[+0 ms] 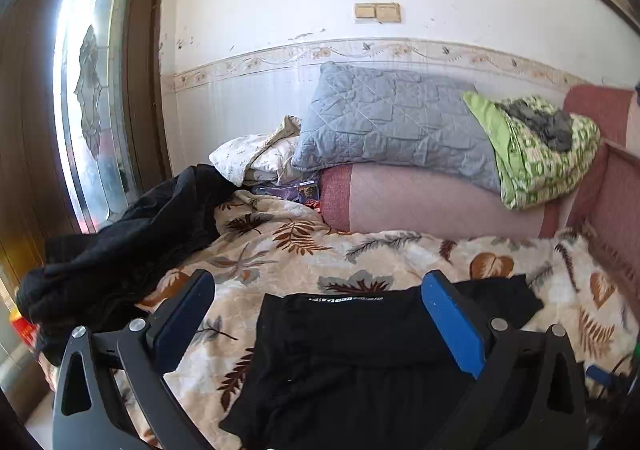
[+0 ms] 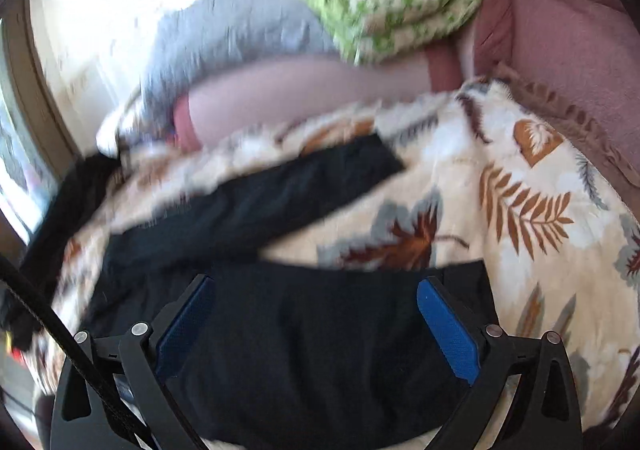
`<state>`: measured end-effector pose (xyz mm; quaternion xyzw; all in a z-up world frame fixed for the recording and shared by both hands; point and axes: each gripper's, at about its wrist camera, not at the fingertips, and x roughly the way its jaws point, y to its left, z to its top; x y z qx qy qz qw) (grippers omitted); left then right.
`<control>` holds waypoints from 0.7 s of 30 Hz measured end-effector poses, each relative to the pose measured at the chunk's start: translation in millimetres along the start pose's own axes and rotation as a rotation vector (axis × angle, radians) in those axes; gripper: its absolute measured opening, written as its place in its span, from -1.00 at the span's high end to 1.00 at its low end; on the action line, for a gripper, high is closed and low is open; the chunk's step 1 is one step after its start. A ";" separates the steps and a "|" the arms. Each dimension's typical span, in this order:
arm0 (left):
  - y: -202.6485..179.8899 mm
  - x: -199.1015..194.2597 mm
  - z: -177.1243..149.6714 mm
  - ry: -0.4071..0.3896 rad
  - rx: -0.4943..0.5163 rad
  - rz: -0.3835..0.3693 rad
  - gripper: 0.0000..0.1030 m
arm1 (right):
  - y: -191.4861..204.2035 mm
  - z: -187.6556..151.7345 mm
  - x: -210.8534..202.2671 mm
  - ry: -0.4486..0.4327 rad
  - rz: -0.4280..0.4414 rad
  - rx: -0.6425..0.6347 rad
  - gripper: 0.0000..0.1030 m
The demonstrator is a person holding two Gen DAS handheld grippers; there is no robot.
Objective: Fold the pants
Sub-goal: 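Move both grippers to the black pants' waistband edge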
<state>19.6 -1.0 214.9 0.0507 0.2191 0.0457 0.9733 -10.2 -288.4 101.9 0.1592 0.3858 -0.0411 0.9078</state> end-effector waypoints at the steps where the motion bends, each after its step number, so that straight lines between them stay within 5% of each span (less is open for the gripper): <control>1: 2.3 2.0 0.0 0.012 -0.015 0.008 -1.00 | 2.7 -3.2 0.7 -0.002 -0.036 -0.032 -0.99; 4: 10.6 11.1 -0.2 0.055 -0.049 -0.032 -1.00 | 17.7 -9.8 -8.0 -0.063 -0.143 -0.115 -0.99; 11: 39.9 19.0 -14.8 0.069 -0.013 -0.126 -1.00 | 58.2 -11.8 -27.4 -0.148 -0.148 -0.272 -1.00; 18: 85.5 63.6 -30.2 0.245 -0.049 -0.155 -1.00 | 53.2 5.7 -4.1 0.000 0.082 -0.043 -1.00; 21: 107.8 95.1 -36.8 0.321 -0.074 -0.139 -1.00 | 60.0 14.4 12.2 0.044 0.047 -0.081 -0.99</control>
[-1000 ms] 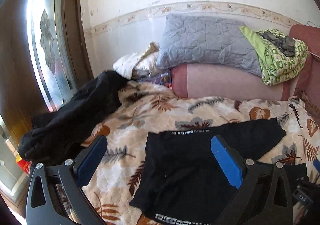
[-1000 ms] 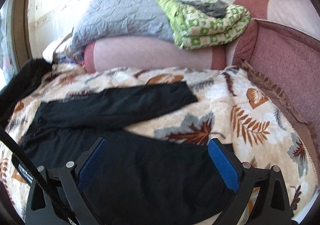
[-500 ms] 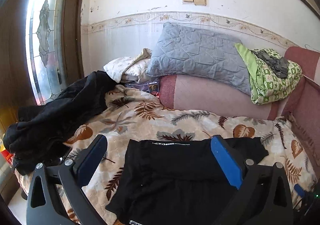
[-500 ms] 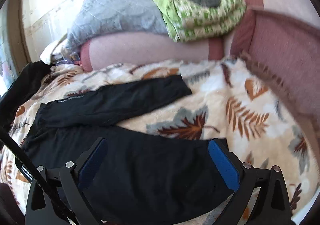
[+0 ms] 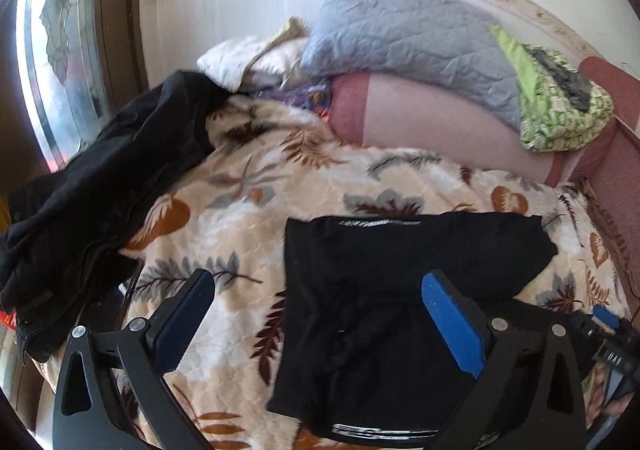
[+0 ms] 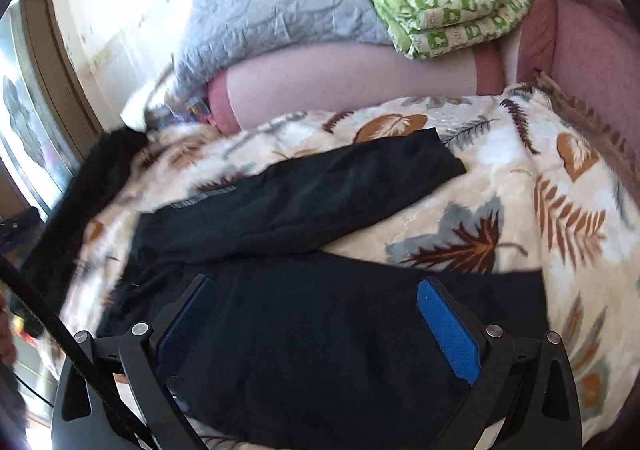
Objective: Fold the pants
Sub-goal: 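Move both grippers to the black pants' waistband edge, then close both grippers on the waistband of the black pants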
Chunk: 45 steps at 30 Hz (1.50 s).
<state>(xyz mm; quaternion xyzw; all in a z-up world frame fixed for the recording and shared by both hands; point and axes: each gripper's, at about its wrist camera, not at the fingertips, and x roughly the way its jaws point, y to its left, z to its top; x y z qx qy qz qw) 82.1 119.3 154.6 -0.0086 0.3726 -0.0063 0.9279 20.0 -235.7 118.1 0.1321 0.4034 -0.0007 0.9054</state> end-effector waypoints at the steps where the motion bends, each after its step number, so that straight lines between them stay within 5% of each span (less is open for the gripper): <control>1: 7.3 10.6 2.2 0.020 -0.009 -0.003 -1.00 | 0.4 5.8 5.6 0.012 -0.019 -0.023 -0.99; 8: 26.6 76.6 23.5 0.116 -0.064 -0.052 -1.00 | -35.4 73.7 58.2 0.067 -0.131 -0.090 -0.99; 13: 3.2 143.1 42.6 0.218 0.015 -0.092 -1.00 | -57.9 119.7 118.2 0.144 -0.181 -0.159 -0.97; 20: -15.6 216.1 53.5 0.306 0.083 -0.108 -1.00 | -68.0 145.8 190.1 0.217 -0.151 -0.187 -0.97; 28: -26.7 275.7 66.7 0.428 0.121 -0.249 -1.00 | -49.5 170.0 240.8 0.280 -0.088 -0.358 -0.97; 34: -33.1 293.6 59.1 0.430 0.180 -0.270 -1.00 | -43.6 175.1 269.5 0.350 -0.038 -0.389 -0.97; 45: -43.9 298.0 53.3 0.398 0.281 -0.252 -1.00 | -53.0 168.5 283.1 0.342 -0.034 -0.381 -0.97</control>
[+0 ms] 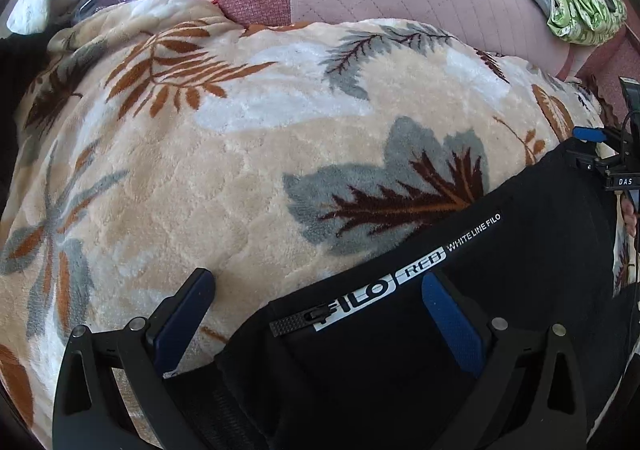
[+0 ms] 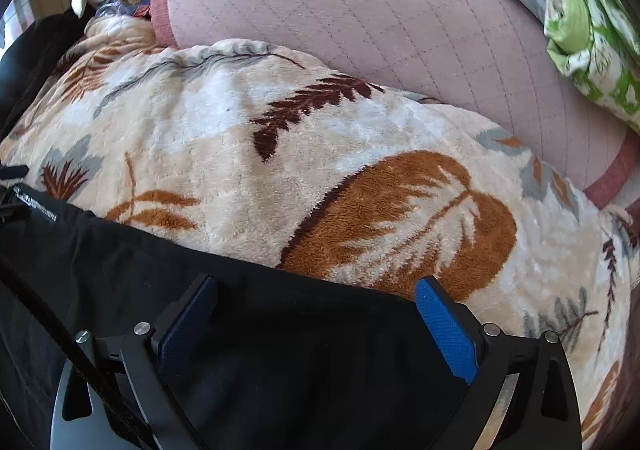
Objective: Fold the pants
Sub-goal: 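Close both grippers on the waistband of the black pants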
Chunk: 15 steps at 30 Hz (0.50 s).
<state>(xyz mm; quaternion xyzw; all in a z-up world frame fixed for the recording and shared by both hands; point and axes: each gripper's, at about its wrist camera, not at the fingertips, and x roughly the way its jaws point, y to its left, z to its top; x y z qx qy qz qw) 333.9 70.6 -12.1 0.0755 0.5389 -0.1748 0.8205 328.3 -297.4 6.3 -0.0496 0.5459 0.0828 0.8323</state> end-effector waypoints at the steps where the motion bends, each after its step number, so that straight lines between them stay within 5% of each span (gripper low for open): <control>1: -0.3 0.1 0.5 -0.005 -0.001 -0.002 -1.00 | -0.1 -0.1 0.7 -0.001 0.005 0.002 -0.96; 9: -8.0 0.0 -2.0 0.019 0.042 -0.002 -0.94 | -2.8 0.8 11.6 -0.009 0.049 0.042 -0.98; 12: -14.9 -10.5 -5.7 -0.019 0.096 -0.036 -0.20 | 1.5 -5.5 8.6 -0.020 0.035 0.040 -0.93; 15: -16.0 -17.7 -9.6 -0.025 0.090 -0.090 0.59 | 7.9 -11.5 -1.3 -0.032 0.049 0.040 -0.37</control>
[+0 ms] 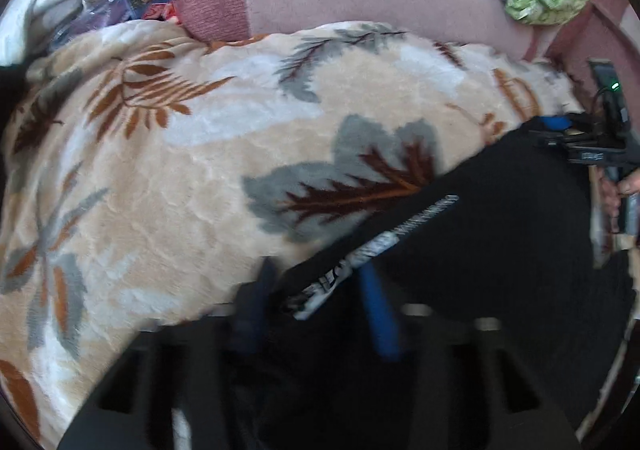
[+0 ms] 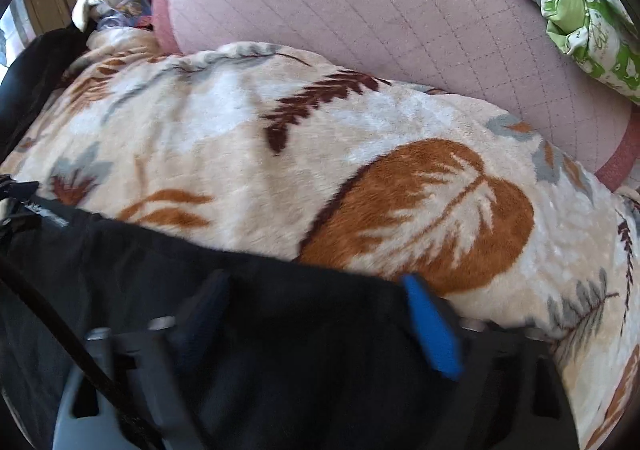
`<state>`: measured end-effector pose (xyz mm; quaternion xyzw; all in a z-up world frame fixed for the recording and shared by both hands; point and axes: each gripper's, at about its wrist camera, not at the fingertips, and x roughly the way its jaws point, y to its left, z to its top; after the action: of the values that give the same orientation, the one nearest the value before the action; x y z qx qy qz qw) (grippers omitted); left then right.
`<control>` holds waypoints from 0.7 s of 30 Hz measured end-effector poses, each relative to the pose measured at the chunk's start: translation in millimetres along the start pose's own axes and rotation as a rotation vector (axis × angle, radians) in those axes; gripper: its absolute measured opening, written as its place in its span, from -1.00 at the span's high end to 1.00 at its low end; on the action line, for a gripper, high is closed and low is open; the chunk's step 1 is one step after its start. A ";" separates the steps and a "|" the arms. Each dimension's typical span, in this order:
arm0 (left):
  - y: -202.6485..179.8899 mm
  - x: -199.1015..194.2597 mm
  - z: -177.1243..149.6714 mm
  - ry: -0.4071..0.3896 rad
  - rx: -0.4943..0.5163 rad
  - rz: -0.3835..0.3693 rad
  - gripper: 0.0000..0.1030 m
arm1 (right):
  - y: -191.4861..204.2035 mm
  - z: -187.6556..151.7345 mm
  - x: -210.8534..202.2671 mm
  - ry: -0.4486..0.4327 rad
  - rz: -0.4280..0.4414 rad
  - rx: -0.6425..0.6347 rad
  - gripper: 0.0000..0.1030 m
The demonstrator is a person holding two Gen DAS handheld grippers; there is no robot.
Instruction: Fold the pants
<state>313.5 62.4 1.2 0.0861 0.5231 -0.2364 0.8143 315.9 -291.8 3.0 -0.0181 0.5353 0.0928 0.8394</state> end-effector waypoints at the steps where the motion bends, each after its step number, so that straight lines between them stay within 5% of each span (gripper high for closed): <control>1: -2.3 -1.2 -0.8 0.000 -0.002 -0.007 0.60 | 2.5 -1.7 -3.5 -0.002 0.000 -0.002 -0.04; 2: -5.9 -2.4 -1.3 -0.006 0.004 0.009 0.61 | 5.2 -3.0 -6.6 -0.003 0.004 -0.006 0.42; 4: -12.1 -5.0 -1.8 -0.014 0.005 0.038 0.61 | 9.0 -5.1 -11.8 0.005 0.029 0.005 0.72; 14: -40.3 -70.1 -19.6 -0.121 -0.003 0.142 0.61 | 26.3 -17.8 -69.8 -0.069 0.017 0.043 0.78; 21: -82.7 -130.6 -53.8 -0.218 0.073 0.231 0.62 | 40.1 -57.6 -130.0 -0.115 0.016 0.055 0.78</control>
<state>186.0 49.6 103.0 0.1491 0.4092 -0.1681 0.8843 204.1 -277.6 98.4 0.0146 0.4886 0.0859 0.8682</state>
